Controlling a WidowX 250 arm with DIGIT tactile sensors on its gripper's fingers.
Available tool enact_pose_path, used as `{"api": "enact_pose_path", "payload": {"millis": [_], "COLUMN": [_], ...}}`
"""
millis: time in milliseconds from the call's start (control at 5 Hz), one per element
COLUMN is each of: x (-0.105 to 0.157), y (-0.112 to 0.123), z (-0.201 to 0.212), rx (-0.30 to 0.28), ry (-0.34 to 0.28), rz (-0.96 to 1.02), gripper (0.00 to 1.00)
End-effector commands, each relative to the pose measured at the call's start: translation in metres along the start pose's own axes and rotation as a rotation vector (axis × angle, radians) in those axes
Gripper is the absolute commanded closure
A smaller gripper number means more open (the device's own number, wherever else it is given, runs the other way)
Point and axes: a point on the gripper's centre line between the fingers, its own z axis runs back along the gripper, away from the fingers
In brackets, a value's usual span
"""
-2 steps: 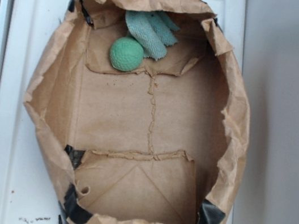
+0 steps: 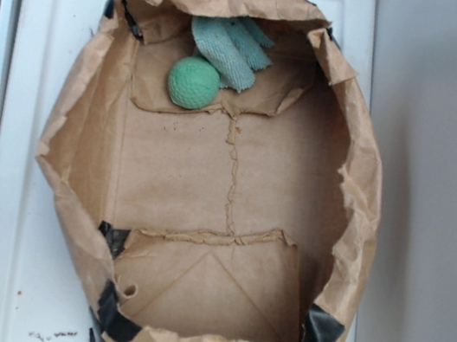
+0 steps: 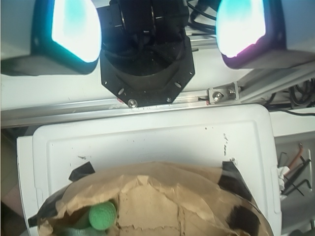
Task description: Grab the green ball.
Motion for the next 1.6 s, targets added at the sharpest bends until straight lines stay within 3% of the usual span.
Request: {"api": "enact_pose_path", "payload": {"millis": [0, 200, 600, 1000, 1400], "x": [0.072, 0.098, 0.14, 0.144, 0.144], "y": [0.006, 0.018, 0.059, 0.064, 0.064], "z": [-0.001, -0.01, -0.042, -0.052, -0.052], "rx": [-0.005, 0.004, -0.063, -0.011, -0.011], "ry": [-0.065, -0.089, -0.113, -0.186, -0.186], "rz": [0.145, 0.164, 0.072, 0.004, 0.004], "gripper": [0.0, 0.0, 0.0, 0.0, 0.0]}}
